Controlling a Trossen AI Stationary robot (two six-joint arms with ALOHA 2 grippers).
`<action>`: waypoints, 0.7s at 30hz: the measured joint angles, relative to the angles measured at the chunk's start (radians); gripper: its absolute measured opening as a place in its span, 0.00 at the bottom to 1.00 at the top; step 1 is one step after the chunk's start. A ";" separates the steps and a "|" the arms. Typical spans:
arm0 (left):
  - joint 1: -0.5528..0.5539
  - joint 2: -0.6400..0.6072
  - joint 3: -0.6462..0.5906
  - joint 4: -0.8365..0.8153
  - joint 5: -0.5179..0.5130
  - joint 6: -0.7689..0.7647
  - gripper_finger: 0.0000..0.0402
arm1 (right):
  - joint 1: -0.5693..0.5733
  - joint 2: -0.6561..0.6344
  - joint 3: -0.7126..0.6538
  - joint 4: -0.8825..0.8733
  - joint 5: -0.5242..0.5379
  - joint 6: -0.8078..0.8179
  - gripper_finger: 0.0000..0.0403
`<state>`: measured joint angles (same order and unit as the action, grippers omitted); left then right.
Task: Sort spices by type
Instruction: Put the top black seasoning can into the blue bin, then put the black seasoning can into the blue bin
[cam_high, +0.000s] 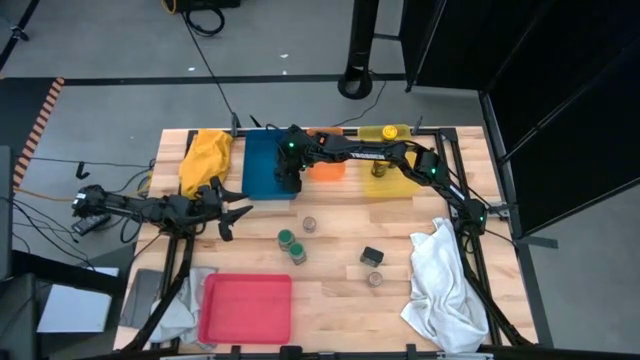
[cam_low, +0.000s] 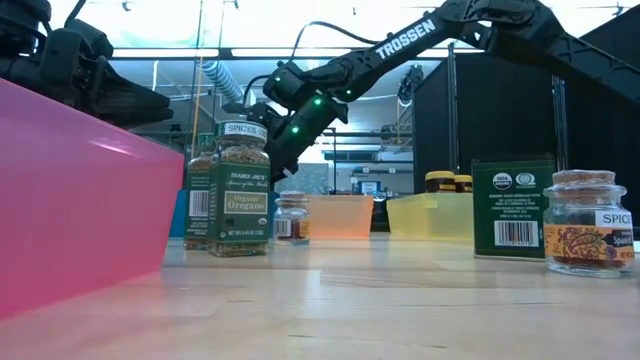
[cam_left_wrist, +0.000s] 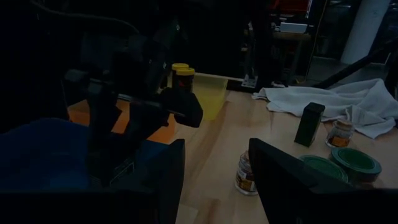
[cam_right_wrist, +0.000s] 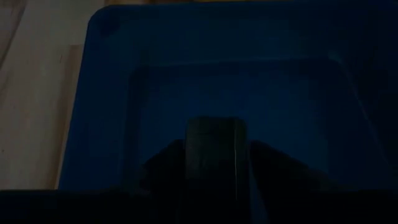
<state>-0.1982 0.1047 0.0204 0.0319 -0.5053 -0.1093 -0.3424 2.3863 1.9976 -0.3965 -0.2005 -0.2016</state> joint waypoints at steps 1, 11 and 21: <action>0.000 0.000 0.000 0.000 0.000 0.000 0.46 | 0.000 0.000 0.000 0.000 0.000 0.000 0.49; 0.000 0.000 0.000 0.000 0.000 0.000 0.46 | 0.000 0.000 0.107 -0.017 0.009 -0.068 0.55; 0.000 0.000 0.000 0.000 0.000 0.001 0.46 | 0.053 -0.055 0.318 -0.656 0.000 -0.068 0.61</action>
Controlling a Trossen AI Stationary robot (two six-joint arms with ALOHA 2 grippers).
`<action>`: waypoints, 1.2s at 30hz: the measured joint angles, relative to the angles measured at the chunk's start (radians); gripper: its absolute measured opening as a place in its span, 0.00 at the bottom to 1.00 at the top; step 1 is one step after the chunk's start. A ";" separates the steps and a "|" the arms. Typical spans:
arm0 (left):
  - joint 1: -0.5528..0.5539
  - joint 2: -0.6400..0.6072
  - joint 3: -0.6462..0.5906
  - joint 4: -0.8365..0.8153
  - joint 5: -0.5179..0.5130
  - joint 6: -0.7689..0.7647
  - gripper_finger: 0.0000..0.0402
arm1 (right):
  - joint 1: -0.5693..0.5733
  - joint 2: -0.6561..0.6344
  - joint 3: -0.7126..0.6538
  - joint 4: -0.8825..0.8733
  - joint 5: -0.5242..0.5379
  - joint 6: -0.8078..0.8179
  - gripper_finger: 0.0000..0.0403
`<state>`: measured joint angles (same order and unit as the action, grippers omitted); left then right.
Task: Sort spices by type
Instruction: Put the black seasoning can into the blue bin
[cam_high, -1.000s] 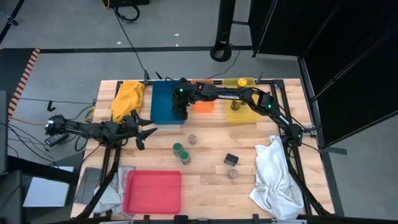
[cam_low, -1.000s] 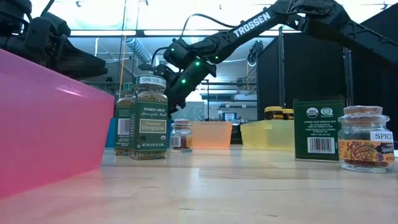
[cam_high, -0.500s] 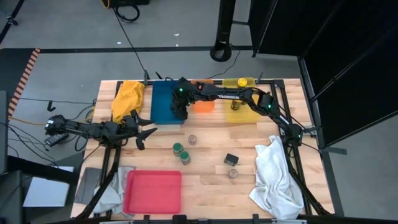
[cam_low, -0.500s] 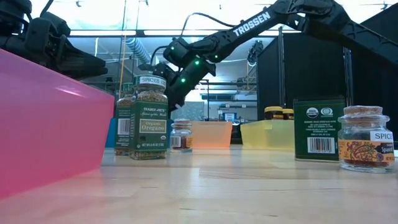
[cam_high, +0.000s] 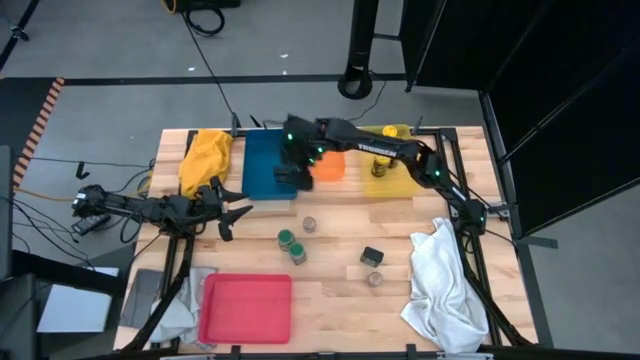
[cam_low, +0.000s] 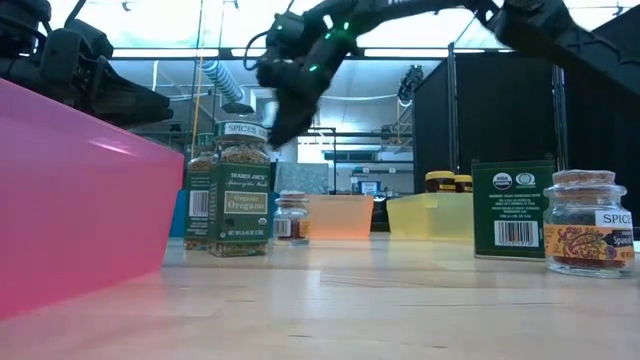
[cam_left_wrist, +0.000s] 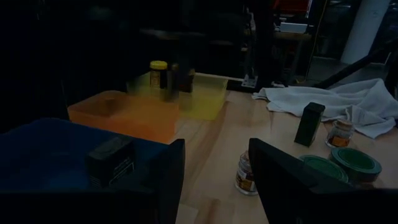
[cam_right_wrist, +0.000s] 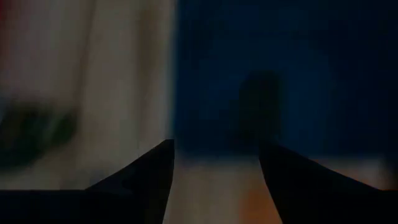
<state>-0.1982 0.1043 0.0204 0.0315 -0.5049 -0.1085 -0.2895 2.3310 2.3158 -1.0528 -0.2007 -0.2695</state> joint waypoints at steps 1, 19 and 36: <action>0.000 0.000 0.000 0.000 0.000 0.000 0.46 | 0.017 -0.013 -0.012 -0.072 0.003 0.001 0.61; 0.000 0.007 0.000 -0.001 0.000 0.000 0.46 | 0.422 -0.298 -0.226 -0.516 0.213 0.344 0.55; 0.000 0.013 0.000 -0.001 0.000 -0.007 0.46 | 0.664 -0.771 -1.004 -0.068 0.451 0.901 0.59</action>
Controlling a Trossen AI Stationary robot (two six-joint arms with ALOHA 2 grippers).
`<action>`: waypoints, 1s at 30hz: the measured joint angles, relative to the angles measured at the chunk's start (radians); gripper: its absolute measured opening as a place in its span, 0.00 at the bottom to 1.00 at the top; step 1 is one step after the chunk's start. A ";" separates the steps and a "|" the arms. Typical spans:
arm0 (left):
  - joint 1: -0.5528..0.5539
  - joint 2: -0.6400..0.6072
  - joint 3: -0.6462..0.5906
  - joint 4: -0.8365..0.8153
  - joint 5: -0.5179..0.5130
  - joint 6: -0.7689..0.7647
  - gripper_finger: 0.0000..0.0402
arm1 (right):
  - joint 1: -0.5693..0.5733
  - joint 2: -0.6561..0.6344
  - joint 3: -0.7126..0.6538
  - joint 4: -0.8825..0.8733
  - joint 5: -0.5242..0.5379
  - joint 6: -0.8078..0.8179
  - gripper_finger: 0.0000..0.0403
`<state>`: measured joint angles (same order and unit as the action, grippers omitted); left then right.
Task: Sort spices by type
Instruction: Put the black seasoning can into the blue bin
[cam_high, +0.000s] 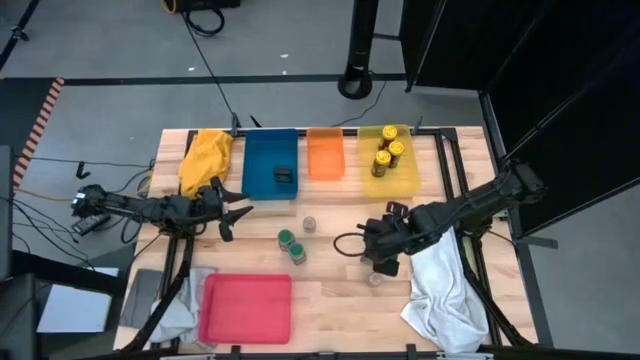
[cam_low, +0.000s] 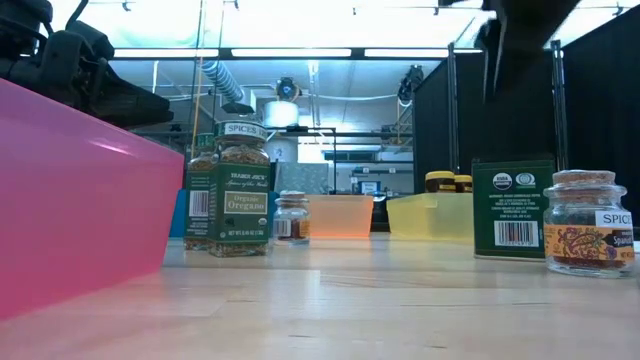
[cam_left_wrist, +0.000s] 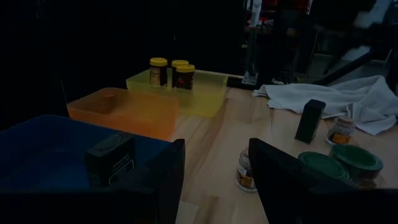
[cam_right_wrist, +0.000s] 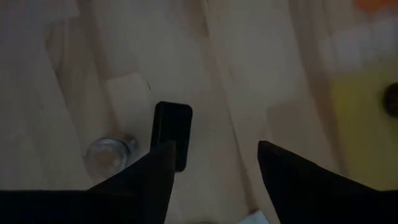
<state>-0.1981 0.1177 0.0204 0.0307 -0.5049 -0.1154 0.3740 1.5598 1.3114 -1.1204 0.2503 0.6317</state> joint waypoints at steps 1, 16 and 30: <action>0.000 0.000 0.000 0.000 0.000 0.000 0.46 | 0.000 0.000 -0.028 0.032 -0.001 0.002 0.59; 0.000 0.000 0.000 0.000 0.000 0.007 0.46 | -0.003 0.009 -0.128 0.225 -0.015 0.031 0.77; 0.000 0.000 0.000 0.000 0.000 0.006 0.46 | -0.001 0.009 -0.128 0.230 0.018 0.072 0.75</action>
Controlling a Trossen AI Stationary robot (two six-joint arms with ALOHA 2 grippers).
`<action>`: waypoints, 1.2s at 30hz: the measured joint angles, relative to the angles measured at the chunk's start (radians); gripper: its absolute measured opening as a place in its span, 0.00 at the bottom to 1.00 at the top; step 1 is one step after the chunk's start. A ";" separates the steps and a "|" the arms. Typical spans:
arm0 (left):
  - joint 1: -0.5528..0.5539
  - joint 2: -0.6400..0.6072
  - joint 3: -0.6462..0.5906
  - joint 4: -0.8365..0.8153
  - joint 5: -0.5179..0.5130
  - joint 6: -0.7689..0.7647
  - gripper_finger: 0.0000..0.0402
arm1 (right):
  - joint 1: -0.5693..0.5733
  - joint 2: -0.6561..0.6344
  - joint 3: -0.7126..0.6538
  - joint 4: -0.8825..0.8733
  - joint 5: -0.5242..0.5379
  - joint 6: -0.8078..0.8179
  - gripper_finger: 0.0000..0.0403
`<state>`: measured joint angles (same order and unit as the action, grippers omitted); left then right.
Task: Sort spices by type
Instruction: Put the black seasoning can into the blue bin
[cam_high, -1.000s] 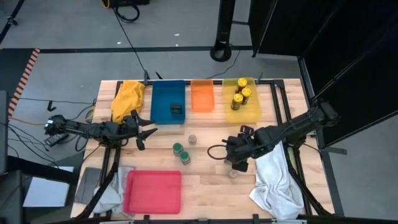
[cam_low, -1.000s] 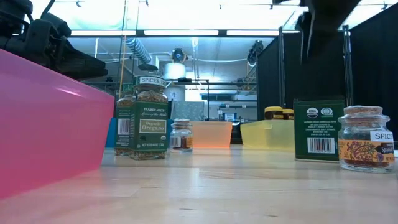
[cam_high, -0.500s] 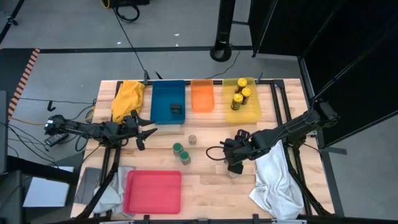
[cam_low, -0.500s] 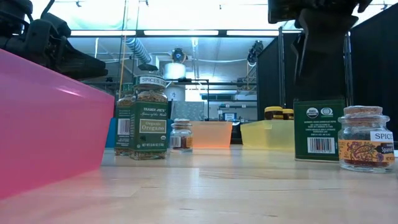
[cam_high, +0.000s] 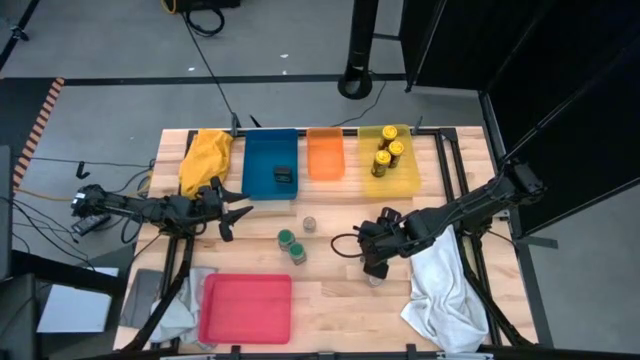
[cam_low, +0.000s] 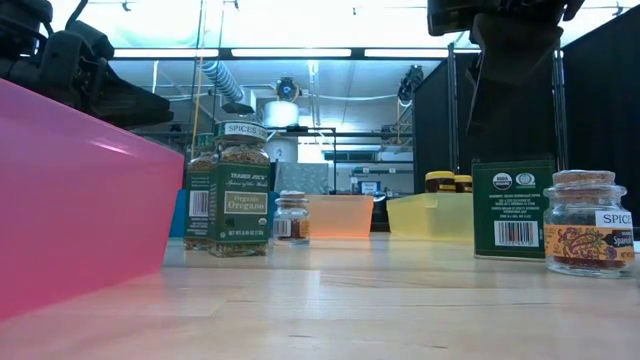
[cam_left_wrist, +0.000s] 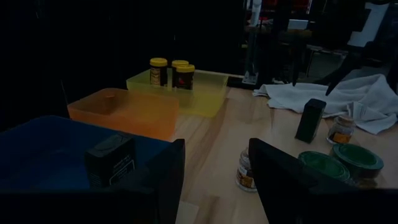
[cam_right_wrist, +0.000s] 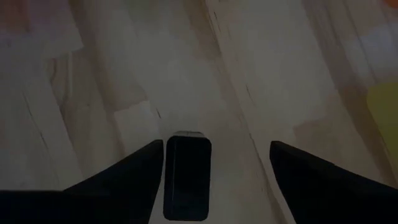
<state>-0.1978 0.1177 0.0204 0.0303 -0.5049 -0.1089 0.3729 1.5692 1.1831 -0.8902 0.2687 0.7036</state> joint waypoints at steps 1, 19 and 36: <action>0.000 0.000 0.000 0.000 0.000 0.000 0.46 | 0.000 0.000 -0.005 0.008 0.000 0.005 0.75; 0.000 0.000 0.000 0.000 0.000 0.000 0.46 | 0.001 0.001 -0.200 0.189 -0.065 0.054 0.72; 0.000 0.000 0.000 0.000 0.000 0.000 0.46 | -0.002 0.001 -0.227 0.200 -0.067 0.017 0.32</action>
<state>-0.1980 0.1178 0.0204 0.0307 -0.5045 -0.1093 0.3710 1.5700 0.9565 -0.6901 0.2020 0.7204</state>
